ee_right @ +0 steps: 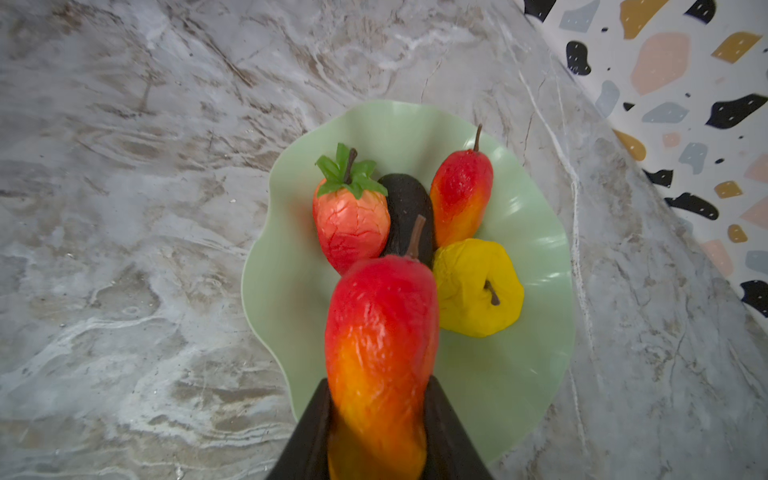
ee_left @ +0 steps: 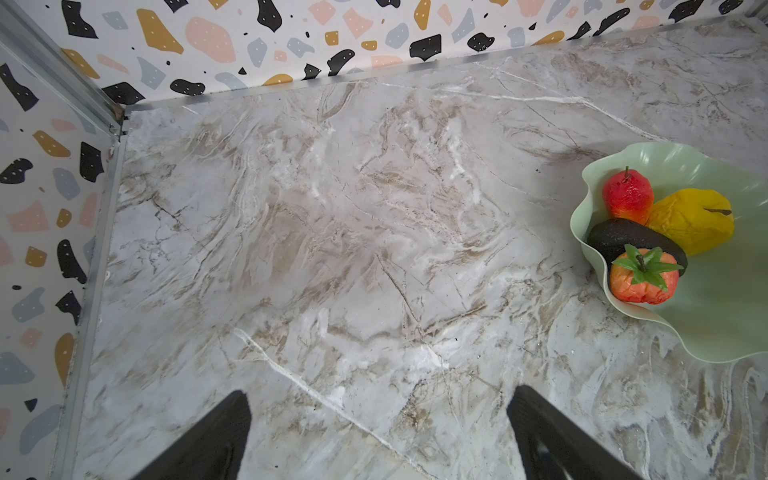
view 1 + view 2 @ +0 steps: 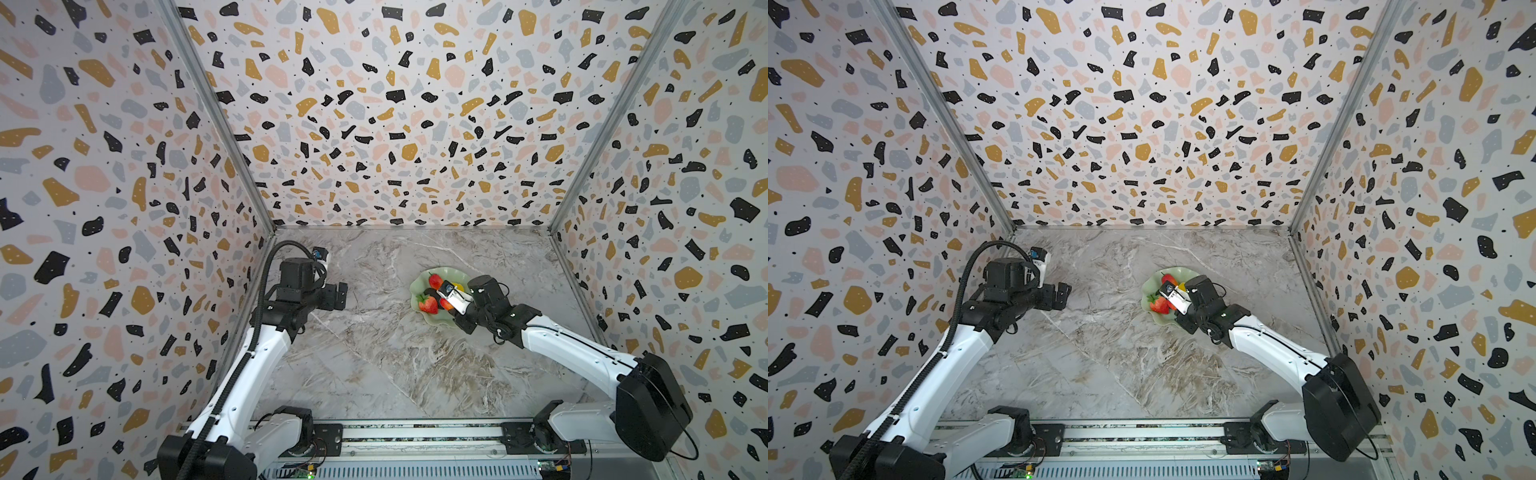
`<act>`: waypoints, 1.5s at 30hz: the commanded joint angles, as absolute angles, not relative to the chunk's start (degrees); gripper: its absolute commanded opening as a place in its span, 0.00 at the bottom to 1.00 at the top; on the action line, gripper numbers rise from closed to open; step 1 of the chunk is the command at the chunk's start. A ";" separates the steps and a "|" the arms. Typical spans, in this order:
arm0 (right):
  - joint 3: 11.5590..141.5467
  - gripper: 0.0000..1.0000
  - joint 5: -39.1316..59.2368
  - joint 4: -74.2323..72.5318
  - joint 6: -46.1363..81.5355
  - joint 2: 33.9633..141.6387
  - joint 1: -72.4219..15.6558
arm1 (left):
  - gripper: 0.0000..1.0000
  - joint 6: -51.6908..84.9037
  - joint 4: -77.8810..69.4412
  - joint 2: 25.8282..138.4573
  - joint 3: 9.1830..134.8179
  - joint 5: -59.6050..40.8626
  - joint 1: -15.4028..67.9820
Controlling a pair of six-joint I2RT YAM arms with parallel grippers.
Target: Place and organize the fake fruits in the fruit bowl
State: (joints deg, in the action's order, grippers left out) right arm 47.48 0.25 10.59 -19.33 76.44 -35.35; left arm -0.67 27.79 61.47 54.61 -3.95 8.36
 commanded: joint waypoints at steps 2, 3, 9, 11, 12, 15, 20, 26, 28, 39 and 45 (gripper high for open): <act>47.07 0.20 0.08 7.69 -18.11 76.65 -34.39 | 1.00 -1.09 26.28 60.47 53.96 -3.91 8.53; 47.02 0.22 0.21 7.25 -18.00 77.10 -34.22 | 1.00 -1.11 26.32 60.47 53.96 -3.86 8.53; 47.54 0.37 0.83 6.48 -17.46 79.92 -33.58 | 0.99 -1.12 26.29 60.38 53.96 -3.95 8.53; 47.68 0.39 1.13 6.16 -17.37 80.48 -33.51 | 1.00 -1.14 26.19 60.38 53.96 -3.96 8.53; 47.78 0.40 1.45 6.27 -17.35 80.74 -33.49 | 1.00 -1.06 26.19 60.44 53.96 -3.96 8.53; 47.90 0.44 2.09 6.09 -17.36 81.20 -33.40 | 1.00 -1.15 26.19 60.42 53.97 -3.87 8.53; 48.63 0.56 2.25 6.74 -16.82 81.72 -33.14 | 1.00 -1.20 26.22 60.64 54.05 -3.78 8.53; 48.50 0.79 -1.97 5.56 -15.51 77.64 -33.00 | 0.99 -1.18 26.29 60.99 54.05 -3.60 8.53; 47.08 0.88 -3.75 3.12 -14.58 74.01 -32.76 | 0.99 -1.22 26.23 61.08 54.14 -3.43 8.53; 21.30 0.99 -11.25 -26.57 -0.74 43.33 -19.23 | 1.00 10.35 13.59 55.80 50.05 -1.71 9.82; 8.00 0.99 -17.98 -41.97 2.05 43.38 -13.21 | 1.00 13.21 -16.67 47.19 31.00 19.07 13.89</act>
State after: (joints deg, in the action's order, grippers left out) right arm 10.85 -12.91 -30.89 -1.26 41.56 -14.81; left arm 10.33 2.24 48.73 37.67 6.11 13.61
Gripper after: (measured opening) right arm 0.990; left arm 0.995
